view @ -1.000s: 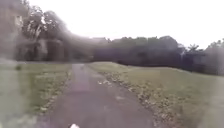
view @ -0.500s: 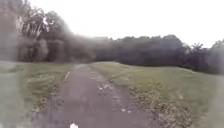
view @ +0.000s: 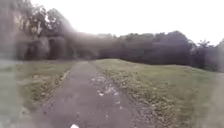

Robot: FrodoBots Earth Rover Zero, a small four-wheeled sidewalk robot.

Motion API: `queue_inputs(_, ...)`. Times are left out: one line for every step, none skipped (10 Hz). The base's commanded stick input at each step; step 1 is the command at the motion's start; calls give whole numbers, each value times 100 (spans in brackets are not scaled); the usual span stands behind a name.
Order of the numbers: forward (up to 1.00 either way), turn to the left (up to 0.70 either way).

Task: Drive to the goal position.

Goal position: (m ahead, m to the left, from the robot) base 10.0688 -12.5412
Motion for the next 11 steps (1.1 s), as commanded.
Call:
queue_inputs(100,0)
queue_inputs(100,0)
queue_inputs(100,0)
queue_inputs(100,0)
queue_inputs(100,0)
queue_inputs(100,0)
queue_inputs(100,0)
queue_inputs(100,9)
queue_inputs(100,21)
queue_inputs(100,33)
queue_inputs(100,4)
